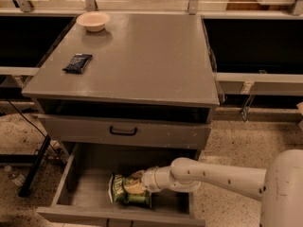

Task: Pick green jalapeno chip bag from middle drawer and place on counter

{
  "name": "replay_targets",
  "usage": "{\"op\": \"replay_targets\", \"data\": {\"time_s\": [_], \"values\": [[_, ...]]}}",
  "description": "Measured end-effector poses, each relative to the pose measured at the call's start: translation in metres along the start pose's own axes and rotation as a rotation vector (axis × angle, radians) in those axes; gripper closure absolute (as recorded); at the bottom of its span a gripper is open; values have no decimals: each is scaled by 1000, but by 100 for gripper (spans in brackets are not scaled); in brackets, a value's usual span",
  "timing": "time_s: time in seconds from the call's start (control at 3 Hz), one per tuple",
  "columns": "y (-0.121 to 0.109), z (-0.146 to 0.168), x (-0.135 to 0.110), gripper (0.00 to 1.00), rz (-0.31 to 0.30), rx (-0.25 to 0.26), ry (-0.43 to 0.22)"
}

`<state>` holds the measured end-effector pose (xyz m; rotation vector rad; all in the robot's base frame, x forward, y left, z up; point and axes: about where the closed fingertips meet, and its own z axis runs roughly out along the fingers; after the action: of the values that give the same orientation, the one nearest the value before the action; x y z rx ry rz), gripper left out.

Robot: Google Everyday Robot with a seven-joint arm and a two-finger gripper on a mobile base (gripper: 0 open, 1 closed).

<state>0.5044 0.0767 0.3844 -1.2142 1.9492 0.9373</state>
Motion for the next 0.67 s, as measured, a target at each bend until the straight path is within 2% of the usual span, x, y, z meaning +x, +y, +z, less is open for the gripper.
{"op": "replay_targets", "data": {"time_s": [0.67], "values": [[0,-13,-4,100,-11,4,-4]]}}
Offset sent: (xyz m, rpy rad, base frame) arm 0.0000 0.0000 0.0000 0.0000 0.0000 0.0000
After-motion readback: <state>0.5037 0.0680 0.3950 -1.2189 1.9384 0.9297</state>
